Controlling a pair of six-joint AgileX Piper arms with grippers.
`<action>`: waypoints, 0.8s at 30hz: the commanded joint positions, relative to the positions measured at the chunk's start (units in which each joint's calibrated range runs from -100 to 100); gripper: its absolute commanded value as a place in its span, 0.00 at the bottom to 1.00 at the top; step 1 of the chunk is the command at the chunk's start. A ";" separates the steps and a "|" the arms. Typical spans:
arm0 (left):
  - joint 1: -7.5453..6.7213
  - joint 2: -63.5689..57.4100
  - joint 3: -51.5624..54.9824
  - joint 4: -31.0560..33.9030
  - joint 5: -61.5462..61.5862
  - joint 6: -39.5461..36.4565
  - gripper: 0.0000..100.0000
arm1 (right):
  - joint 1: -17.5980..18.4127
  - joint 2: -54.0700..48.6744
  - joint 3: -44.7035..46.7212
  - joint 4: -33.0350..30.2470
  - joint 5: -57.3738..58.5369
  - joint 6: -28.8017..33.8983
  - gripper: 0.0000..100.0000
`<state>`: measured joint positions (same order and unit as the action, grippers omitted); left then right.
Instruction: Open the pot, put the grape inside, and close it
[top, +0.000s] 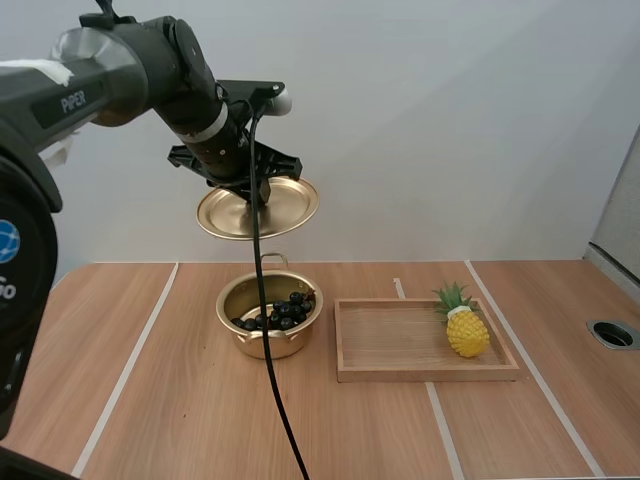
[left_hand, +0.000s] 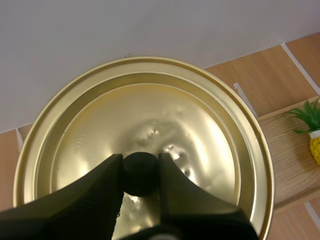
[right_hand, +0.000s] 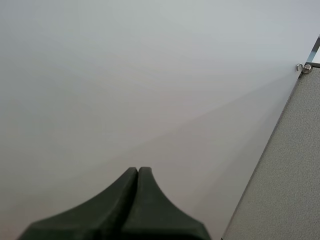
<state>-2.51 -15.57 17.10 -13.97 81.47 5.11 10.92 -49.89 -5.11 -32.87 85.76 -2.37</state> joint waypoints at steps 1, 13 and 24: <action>-0.12 -0.49 2.29 -2.18 -5.23 1.88 0.00 | -0.20 -0.76 -0.38 -0.46 0.15 -0.22 0.00; -0.12 0.34 13.12 -8.66 -14.33 10.30 0.00 | -0.20 -0.76 -0.38 -0.46 0.34 -0.22 0.00; -0.12 6.19 13.70 -8.47 -13.26 9.93 0.00 | -0.20 -0.76 -0.38 -0.46 0.73 -0.22 0.00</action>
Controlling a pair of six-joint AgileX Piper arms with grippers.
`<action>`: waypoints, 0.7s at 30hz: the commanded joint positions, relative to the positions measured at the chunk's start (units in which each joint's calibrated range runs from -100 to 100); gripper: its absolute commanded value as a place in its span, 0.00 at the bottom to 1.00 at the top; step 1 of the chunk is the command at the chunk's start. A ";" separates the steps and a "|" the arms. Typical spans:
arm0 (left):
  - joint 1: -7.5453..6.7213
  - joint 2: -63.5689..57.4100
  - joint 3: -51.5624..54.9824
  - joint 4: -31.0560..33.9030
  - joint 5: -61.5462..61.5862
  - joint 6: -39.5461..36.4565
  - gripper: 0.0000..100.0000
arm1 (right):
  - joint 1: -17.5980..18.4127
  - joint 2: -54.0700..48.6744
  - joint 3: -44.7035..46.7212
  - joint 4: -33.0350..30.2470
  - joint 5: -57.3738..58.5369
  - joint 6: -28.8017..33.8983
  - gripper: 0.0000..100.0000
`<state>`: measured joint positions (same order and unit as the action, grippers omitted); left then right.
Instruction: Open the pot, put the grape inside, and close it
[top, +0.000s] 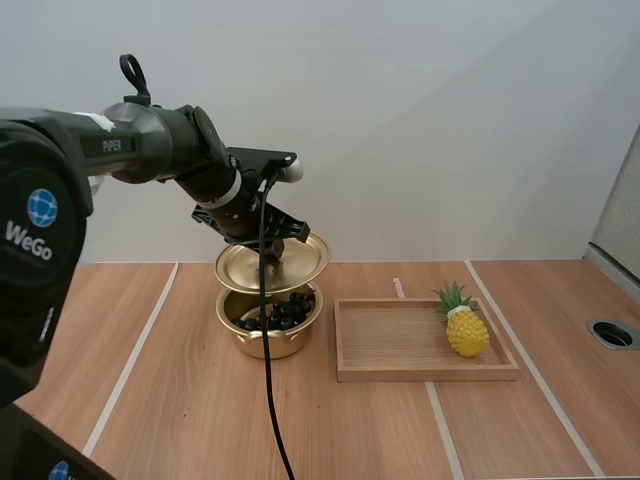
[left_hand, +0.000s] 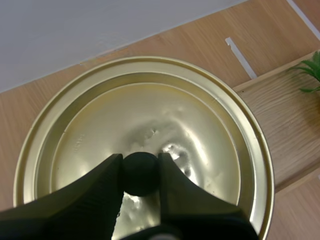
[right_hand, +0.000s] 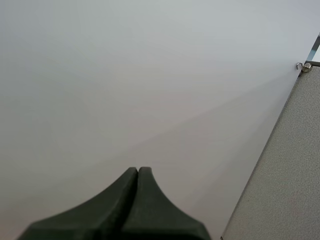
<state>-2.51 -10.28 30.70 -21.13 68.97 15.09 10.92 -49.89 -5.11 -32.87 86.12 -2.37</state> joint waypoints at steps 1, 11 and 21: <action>-0.12 1.31 0.10 -1.31 -0.76 -0.05 0.00 | -0.20 -0.76 -0.38 -0.46 0.36 -0.22 0.00; -0.12 5.60 1.10 -1.22 -1.30 0.05 0.00 | -0.20 -0.76 -0.38 -0.46 0.36 -0.22 0.00; -0.12 7.52 5.43 -0.31 -11.39 0.98 0.00 | -0.20 -0.76 -0.38 -0.46 0.36 -0.22 0.00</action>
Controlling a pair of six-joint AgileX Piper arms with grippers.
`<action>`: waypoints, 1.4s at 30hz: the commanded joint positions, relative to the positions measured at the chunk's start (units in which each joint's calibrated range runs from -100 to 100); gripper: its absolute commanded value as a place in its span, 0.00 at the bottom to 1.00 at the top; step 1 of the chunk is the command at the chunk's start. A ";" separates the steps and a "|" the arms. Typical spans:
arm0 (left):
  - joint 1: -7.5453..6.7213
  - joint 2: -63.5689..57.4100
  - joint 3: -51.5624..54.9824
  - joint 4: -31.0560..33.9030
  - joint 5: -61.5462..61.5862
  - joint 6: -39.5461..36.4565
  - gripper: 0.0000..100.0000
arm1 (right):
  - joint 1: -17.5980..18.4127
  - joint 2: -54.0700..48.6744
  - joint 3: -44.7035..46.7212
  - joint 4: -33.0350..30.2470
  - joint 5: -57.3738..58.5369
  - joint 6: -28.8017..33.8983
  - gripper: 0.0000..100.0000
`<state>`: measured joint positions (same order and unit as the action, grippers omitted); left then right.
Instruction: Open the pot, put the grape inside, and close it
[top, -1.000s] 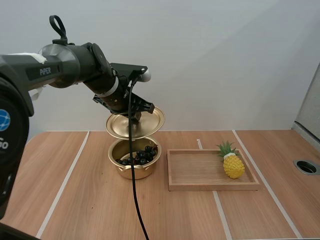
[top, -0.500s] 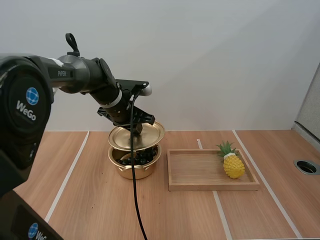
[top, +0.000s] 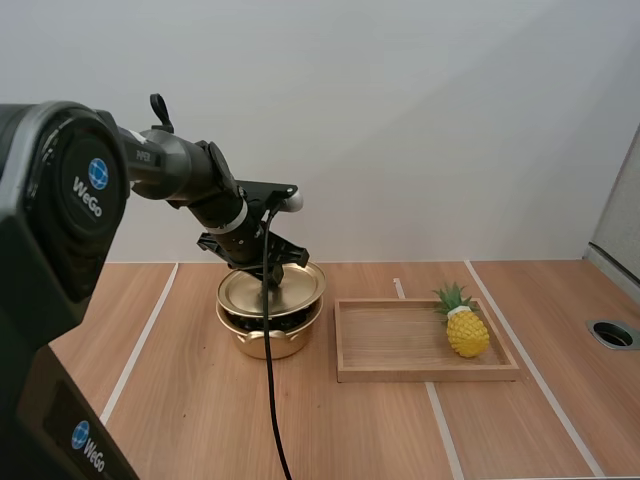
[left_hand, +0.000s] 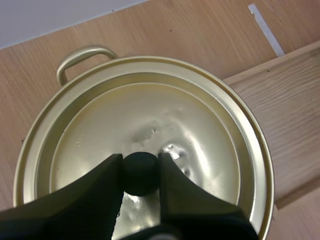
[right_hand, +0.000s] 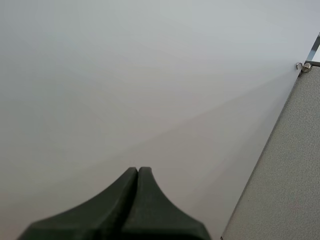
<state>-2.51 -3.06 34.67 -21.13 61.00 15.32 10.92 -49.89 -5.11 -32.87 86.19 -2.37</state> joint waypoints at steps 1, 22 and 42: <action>-0.12 0.61 2.22 -0.31 -3.90 1.37 0.00 | -0.20 -0.76 -0.38 -0.46 0.30 -0.22 0.00; -0.12 1.79 7.79 -0.05 -9.64 3.25 0.00 | -0.20 -0.76 -0.38 -0.46 0.30 -0.22 0.00; -0.18 -4.37 7.65 -0.49 -20.99 4.92 1.00 | -0.20 -0.76 -0.38 -0.46 0.30 -0.22 0.00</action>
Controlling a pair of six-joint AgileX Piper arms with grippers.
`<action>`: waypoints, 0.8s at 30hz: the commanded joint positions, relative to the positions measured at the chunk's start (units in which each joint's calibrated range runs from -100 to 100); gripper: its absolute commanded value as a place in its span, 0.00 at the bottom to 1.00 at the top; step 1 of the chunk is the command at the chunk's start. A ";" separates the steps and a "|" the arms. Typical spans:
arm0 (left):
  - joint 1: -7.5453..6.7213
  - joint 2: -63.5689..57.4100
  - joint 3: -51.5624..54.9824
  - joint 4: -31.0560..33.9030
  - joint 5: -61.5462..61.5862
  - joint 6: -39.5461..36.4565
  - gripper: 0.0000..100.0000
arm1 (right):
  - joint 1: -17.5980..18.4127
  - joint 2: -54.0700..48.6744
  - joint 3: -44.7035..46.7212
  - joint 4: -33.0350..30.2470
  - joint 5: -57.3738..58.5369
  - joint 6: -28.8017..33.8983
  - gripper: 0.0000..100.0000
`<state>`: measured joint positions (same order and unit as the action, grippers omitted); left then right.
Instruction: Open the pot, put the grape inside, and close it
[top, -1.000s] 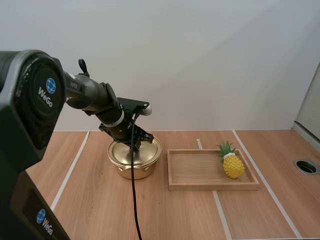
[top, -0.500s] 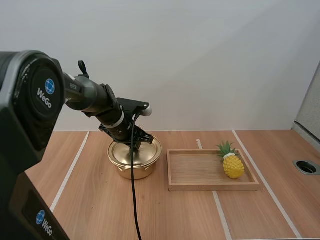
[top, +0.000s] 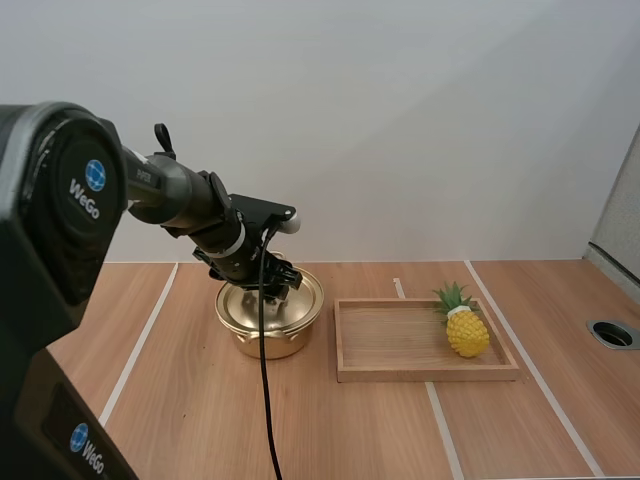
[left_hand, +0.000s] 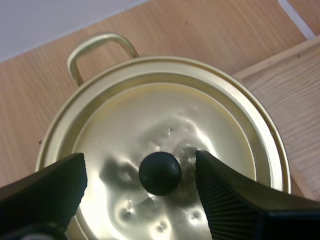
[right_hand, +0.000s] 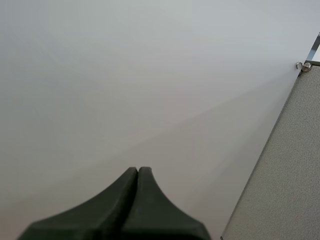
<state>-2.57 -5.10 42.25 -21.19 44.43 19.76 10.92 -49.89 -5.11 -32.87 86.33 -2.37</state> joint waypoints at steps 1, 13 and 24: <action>-0.12 -3.12 0.08 -0.43 -5.33 0.48 1.00 | -0.20 -0.76 -0.38 -0.46 0.16 -0.22 0.00; -0.12 -15.57 -15.20 -0.74 -9.15 -1.28 1.00 | -0.20 -0.76 -0.38 -0.46 0.16 -0.22 0.00; -0.05 -27.61 -37.44 -0.87 -29.61 -2.30 0.01 | -0.20 -0.65 -0.38 -0.46 -0.29 -0.22 0.00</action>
<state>-2.57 -30.58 7.99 -21.19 19.54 18.22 10.92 -49.89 -5.11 -32.87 86.33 -2.37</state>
